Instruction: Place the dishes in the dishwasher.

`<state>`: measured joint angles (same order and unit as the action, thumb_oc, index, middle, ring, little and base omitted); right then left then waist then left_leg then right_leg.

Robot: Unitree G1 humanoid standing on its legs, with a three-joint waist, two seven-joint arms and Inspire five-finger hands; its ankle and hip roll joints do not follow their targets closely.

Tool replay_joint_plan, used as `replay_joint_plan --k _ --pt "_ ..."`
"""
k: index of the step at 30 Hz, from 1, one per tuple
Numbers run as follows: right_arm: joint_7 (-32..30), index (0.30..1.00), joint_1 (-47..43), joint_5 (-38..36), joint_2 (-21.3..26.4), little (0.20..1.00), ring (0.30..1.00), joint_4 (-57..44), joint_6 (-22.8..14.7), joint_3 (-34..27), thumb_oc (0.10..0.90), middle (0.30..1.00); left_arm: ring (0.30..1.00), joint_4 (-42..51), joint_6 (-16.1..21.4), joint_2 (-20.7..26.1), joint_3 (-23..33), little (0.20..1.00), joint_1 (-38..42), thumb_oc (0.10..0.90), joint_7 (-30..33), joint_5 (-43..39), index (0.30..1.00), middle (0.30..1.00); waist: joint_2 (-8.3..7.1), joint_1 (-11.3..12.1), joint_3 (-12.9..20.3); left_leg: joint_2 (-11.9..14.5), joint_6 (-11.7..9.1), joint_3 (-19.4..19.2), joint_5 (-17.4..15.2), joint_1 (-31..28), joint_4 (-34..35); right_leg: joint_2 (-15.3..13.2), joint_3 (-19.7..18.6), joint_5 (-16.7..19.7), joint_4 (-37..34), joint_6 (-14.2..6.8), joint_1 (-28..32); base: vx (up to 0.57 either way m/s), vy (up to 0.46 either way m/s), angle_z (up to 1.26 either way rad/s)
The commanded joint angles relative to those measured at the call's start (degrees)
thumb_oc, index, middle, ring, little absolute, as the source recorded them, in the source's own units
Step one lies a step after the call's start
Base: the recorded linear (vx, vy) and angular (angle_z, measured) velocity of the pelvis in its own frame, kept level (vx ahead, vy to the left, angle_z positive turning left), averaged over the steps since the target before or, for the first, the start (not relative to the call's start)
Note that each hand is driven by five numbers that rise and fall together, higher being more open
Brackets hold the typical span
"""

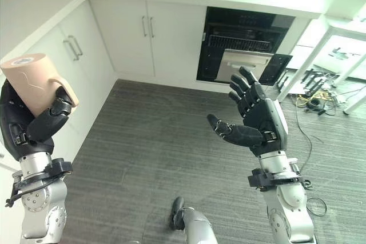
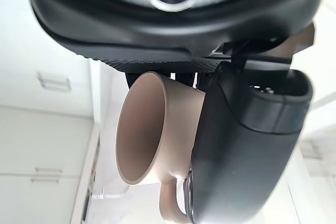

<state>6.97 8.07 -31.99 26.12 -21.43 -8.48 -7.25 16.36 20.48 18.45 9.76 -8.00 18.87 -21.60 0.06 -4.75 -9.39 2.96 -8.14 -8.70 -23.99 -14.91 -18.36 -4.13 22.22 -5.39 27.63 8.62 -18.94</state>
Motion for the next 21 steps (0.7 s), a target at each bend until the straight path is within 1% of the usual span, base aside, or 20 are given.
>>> replay_joint_plan --k 1,2,3,4,5,6,7,8,9,10,11,12,14,15,16,18,19,21 --pt "0.62 0.9 -3.4 -3.81 1.84 0.9 0.9 -5.6 -5.41 -3.33 0.8 0.9 0.3 6.56 7.13 4.56 1.09 0.3 3.65 0.4 -0.33 3.86 0.3 0.3 -3.34 0.27 2.78 1.91 -0.57 2.32 29.61 3.6 -7.36 -3.97 -9.02 2.77 -10.44 -12.33 6.5 0.47 -0.387 -0.75" --pt "1.25 0.9 -3.22 -4.3 1.99 0.9 0.9 -5.21 -5.32 -3.57 0.8 0.9 0.3 6.52 7.42 4.1 1.07 0.3 3.3 0.4 -0.66 4.26 0.3 0.3 -4.51 1.11 1.9 -0.33 -0.14 3.19 30.78 8.98 -14.36 -3.46 -11.06 1.82 -10.44 -11.23 8.69 0.34 -0.292 -0.73" --pt "1.47 0.9 -3.12 -4.28 1.93 0.9 0.9 -4.92 -5.4 -3.75 0.8 0.9 0.3 6.4 7.71 4.0 0.92 0.3 3.12 0.4 -1.01 4.45 0.3 0.3 -4.98 1.56 1.26 -0.43 0.28 3.17 30.54 13.4 -18.06 -3.28 -11.87 1.42 -10.44 -10.77 9.75 0.35 -0.244 -0.78" --pt "0.95 0.9 -3.43 -3.75 1.85 0.9 0.9 -4.62 -5.38 -3.64 0.8 0.9 0.3 5.71 8.38 3.7 0.44 0.3 3.12 0.4 -1.89 5.1 0.3 0.3 -5.39 2.84 -0.36 -1.17 2.11 3.05 27.9 21.6 -20.22 -2.02 -13.68 0.13 -10.44 -10.54 12.46 0.29 -0.131 -0.97" --pt "0.58 0.9 -3.72 -3.86 1.84 0.9 0.9 -4.57 -5.29 -3.44 0.8 0.9 0.3 5.55 8.61 3.67 0.33 0.3 2.99 0.4 -2.27 5.19 0.3 0.3 -5.21 3.21 -0.68 -1.4 2.76 2.62 27.01 22.63 -17.59 -1.25 -14.56 -0.43 -10.44 -10.68 12.99 0.47 -0.06 -0.89" --pt "0.22 0.9 -4.3 -4.15 1.57 0.9 0.9 -4.63 -4.7 -2.94 0.8 0.9 0.3 5.63 8.91 3.59 0.46 0.3 2.1 0.4 -2.83 5.4 0.3 0.3 -4.64 3.56 -0.95 -1.25 3.58 0.39 25.69 22.12 -8.2 0.38 -16.55 -1.78 -10.44 -11.26 13.89 0.42 0.047 -1.03" --pt "0.11 0.9 -4.52 -3.95 1.39 0.9 0.9 -4.63 -4.47 -2.58 0.8 0.9 0.3 5.61 9.16 3.76 0.55 0.3 1.65 0.4 -2.88 5.43 0.3 0.3 -4.07 3.89 -1.05 -0.92 3.72 -0.66 25.89 21.63 -2.12 1.29 -17.7 -2.41 -10.44 -11.72 14.39 0.51 0.132 -0.97" --pt "-0.14 0.9 -4.71 -3.29 0.96 0.9 0.9 -4.54 -4.15 -1.96 0.8 0.9 0.3 5.59 9.75 4.2 0.57 0.3 0.91 0.4 -2.82 5.64 0.3 0.3 -2.51 4.2 -1.58 0.7 3.57 -0.92 24.09 24.46 1.17 3.28 -19.23 -3.46 -10.44 -12.41 15.61 0.43 0.171 -1.05" --pt "-0.45 0.9 -4.47 -2.76 0.77 0.9 0.9 -4.86 -3.99 -1.56 0.8 0.9 0.3 5.65 10.11 4.44 0.37 0.3 0.56 0.4 -2.46 5.7 0.3 0.3 -1.13 4.52 -1.75 1.9 3.35 0.16 22.25 27.72 1.17 4.93 -20.63 -4.14 -10.44 -12.75 16.42 0.49 0.173 -0.99" --pt "-0.98 0.9 -3.97 -2.52 0.77 0.9 0.9 -5.11 -4.05 -1.39 0.8 0.9 0.3 5.62 10.5 4.75 0.17 0.3 0.43 0.4 -2.38 5.24 0.3 0.3 -0.23 5.18 -1.83 2.35 2.64 1.95 23.65 31.02 1.17 6.32 -21.69 -4.98 -10.44 -12.56 17.86 0.44 0.122 -0.88" --pt "-1.82 0.9 -3.71 -2.34 1.08 0.9 0.9 -5.03 -4.29 -1.19 0.8 0.9 0.3 5.29 11.01 4.91 -0.25 0.3 0.68 0.4 -2.53 4.95 0.3 0.3 0.06 5.69 -1.55 2.32 2.17 3.2 24.9 32.88 1.17 7.22 -22.72 -6.07 -10.44 -12.21 19.21 0.4 0.089 -0.84" --pt "-1.83 0.9 -3.91 -2.63 1.62 0.9 0.9 -4.71 -4.6 -0.97 0.8 0.9 0.3 4.93 11.32 5.02 -0.69 0.3 1.21 0.4 -2.03 5.51 0.3 0.3 -0.05 6.01 -1.31 2.07 2.22 3.94 24.95 33.73 1.17 7.5 -23.28 -7.13 -10.44 -12.11 20.37 0.35 0.1 -0.64" --pt "-0.39 0.9 -4.17 -2.66 2.01 0.9 0.9 -4.2 -5.4 -1.14 0.8 0.9 0.3 4.4 11.49 5.14 -1.32 0.3 2.48 0.4 -0.29 7.11 0.3 0.3 -0.32 5.96 -0.64 1.93 2.69 3.75 23.23 33.34 1.17 6.55 -23.43 -8.16 -10.44 -12.85 21.35 0.33 0.154 -0.84" --pt "0.53 0.9 -3.49 -3.54 2.17 0.9 0.9 -4.6 -5.32 -2.12 0.8 0.9 0.3 4.59 11.31 5.66 -1.06 0.3 2.98 0.4 -0.02 6.75 0.3 0.3 -0.44 5.83 -0.13 1.58 3.37 3.44 22.7 32.65 1.17 5.5 -23.41 -8.46 -10.44 -13.64 22.41 0.37 0.177 -1.02" --pt "0.97 0.9 -3.06 -4.2 2.22 0.9 0.9 -5.25 -4.94 -2.74 0.8 0.9 0.3 4.86 10.89 6.15 -0.82 0.3 3.45 0.4 0.11 6.45 0.3 0.3 -0.56 5.78 0.35 1.3 3.88 3.92 22.11 32.17 1.17 4.85 -23.45 -8.69 -10.44 -14.17 23.13 0.34 0.157 -0.91" --pt "0.57 0.9 -2.89 -3.86 1.71 0.9 0.9 -5.84 -4.47 -3.06 0.8 0.9 0.3 4.65 10.45 6.47 -0.92 0.3 4.87 0.4 -0.52 6.56 0.3 0.3 -0.95 5.85 1.34 1.24 4.79 3.29 21.04 31.24 1.17 3.53 -22.13 -8.99 -10.44 -14.8 24.43 0.29 0.105 -0.79" --pt "0.11 0.9 -3.01 -3.45 1.29 0.9 0.9 -5.99 -4.26 -2.89 0.8 0.9 0.3 4.55 10.22 6.6 -1.21 0.3 5.52 0.4 -0.75 6.57 0.3 0.3 -1.29 5.94 1.65 0.77 5.21 3.32 20.68 30.94 1.17 2.93 -21.51 -8.3 -10.44 -15.24 24.87 0.31 0.088 -0.57" --pt "-0.72 0.9 -3.26 -4.03 -0.22 0.9 0.9 -5.92 -3.17 -2.51 0.8 0.9 0.3 4.64 9.31 6.68 -1.58 0.3 6.33 0.4 -2.32 5.82 0.3 0.3 -2.53 6.51 2.51 -1.18 6.61 4.13 20.0 30.52 1.17 1.4 -19.44 -3.12 -10.44 -16.9 26.81 0.35 0.096 0.09"
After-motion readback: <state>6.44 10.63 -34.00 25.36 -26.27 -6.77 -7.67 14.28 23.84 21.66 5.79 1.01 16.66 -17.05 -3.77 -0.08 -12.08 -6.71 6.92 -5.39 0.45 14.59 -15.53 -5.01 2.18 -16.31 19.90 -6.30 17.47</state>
